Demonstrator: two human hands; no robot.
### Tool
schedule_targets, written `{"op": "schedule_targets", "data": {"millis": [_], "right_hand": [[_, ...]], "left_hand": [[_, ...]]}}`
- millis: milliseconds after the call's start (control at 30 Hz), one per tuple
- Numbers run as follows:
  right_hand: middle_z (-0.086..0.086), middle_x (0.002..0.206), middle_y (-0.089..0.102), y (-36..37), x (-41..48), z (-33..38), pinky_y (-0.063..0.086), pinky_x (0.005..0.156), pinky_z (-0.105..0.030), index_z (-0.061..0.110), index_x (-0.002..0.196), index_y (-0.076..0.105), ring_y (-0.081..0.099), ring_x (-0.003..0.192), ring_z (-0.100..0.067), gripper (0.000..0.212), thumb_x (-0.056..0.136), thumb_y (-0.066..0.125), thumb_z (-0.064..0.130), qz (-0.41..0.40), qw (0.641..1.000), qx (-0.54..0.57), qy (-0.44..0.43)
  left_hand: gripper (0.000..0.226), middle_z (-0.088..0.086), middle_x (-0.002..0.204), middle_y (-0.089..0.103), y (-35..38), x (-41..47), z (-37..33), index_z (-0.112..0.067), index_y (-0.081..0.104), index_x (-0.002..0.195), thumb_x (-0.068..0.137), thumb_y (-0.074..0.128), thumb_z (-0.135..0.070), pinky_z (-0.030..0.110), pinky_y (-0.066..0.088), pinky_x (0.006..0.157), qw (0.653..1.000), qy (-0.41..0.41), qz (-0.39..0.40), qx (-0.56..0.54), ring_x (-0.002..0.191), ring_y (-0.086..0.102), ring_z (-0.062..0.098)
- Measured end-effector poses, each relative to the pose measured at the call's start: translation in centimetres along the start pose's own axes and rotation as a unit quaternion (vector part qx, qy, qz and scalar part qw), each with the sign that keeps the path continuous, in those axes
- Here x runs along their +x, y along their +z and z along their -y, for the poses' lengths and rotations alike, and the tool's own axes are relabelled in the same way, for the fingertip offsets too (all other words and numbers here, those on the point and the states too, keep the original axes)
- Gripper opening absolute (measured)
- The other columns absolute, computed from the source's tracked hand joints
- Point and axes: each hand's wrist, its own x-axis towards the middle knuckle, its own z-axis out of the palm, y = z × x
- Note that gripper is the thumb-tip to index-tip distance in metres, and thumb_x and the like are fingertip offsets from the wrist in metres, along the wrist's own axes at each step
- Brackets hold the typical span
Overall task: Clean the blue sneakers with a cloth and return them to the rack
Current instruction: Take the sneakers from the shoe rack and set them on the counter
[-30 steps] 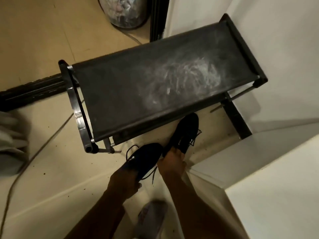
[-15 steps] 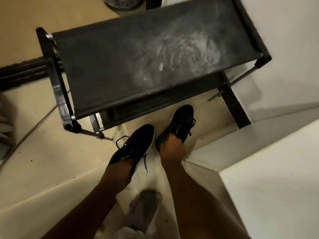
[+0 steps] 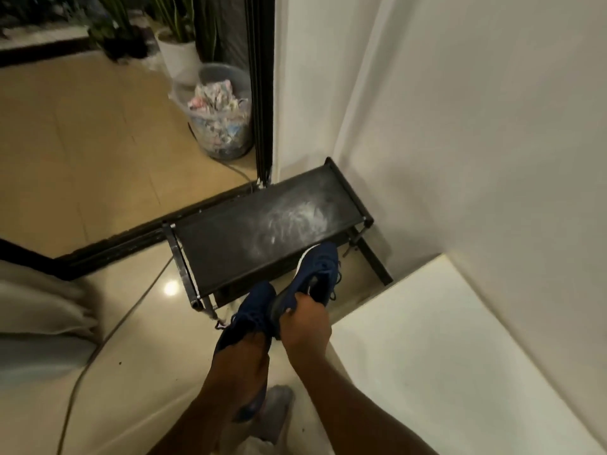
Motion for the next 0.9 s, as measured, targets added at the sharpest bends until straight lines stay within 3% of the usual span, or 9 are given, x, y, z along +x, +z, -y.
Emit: {"op": "schedule_targets", "data": {"millis": [167,267,433,500,767,900], "right_hand": [[-0.004,0.099,0.069,-9.3,-5.5,-0.1,0.045,0.066,-0.027,0.019,0.103,0.065,0.065,0.089,-0.025,0.019,0.093,0.050,0.022,-0.065,0.998,0.026,-0.004],[-0.001,0.099,0.070,-13.8,-8.1,-1.4,0.047,0.067,-0.027,0.021,0.105,0.065,0.066,0.087,-0.023,0.020,0.093,0.050,0.024,-0.100,0.994,0.033,0.001],[0.002,0.097,0.070,-20.2,-11.4,-6.2,0.052,0.070,-0.028,0.025,0.105,0.063,0.066,0.082,-0.020,0.018,0.094,0.049,0.023,-0.149,0.987,0.038,0.047],[0.004,0.097,0.069,-22.1,-12.6,-8.7,0.053,0.069,-0.026,0.026,0.106,0.063,0.064,0.081,-0.018,0.020,0.094,0.049,0.022,-0.169,0.982,0.051,0.072],[0.003,0.100,0.070,-23.7,-16.8,-19.4,0.055,0.071,-0.030,0.030,0.115,0.062,0.066,0.085,-0.022,0.032,0.090,0.048,0.018,-0.213,0.956,0.039,0.197],[0.003,0.098,0.069,-22.3,-18.4,-24.4,0.051,0.072,-0.028,0.031,0.116,0.060,0.066,0.084,-0.021,0.030,0.091,0.049,0.020,-0.225,0.942,0.026,0.250]], "left_hand": [[0.028,0.004,0.122,0.062,-6.6,-3.7,-5.1,-0.015,0.053,0.126,0.104,0.042,-0.029,0.034,0.051,0.087,0.998,0.052,-0.019,0.035,0.106,0.062,0.023],[0.033,0.000,0.132,0.058,-9.0,-4.1,-8.5,-0.019,0.049,0.133,0.105,0.038,-0.034,0.029,0.046,0.093,0.993,0.095,-0.024,0.059,0.114,0.060,0.019],[0.032,0.002,0.118,0.065,-11.6,-3.6,-15.5,-0.019,0.057,0.122,0.103,0.036,-0.035,0.028,0.048,0.076,0.977,0.189,-0.042,0.084,0.095,0.067,0.019],[0.030,0.001,0.118,0.064,-11.7,-2.9,-19.0,-0.019,0.055,0.124,0.105,0.037,-0.033,0.027,0.045,0.075,0.968,0.221,-0.043,0.110,0.096,0.067,0.020],[0.033,0.004,0.129,0.062,-7.8,0.7,-29.5,-0.017,0.051,0.136,0.106,0.041,-0.028,0.034,0.052,0.097,0.928,0.288,0.027,0.236,0.112,0.063,0.023],[0.043,0.004,0.127,0.066,-4.3,2.0,-31.7,-0.011,0.045,0.143,0.102,0.046,-0.021,0.031,0.056,0.084,0.902,0.330,0.032,0.277,0.100,0.069,0.021]]}}
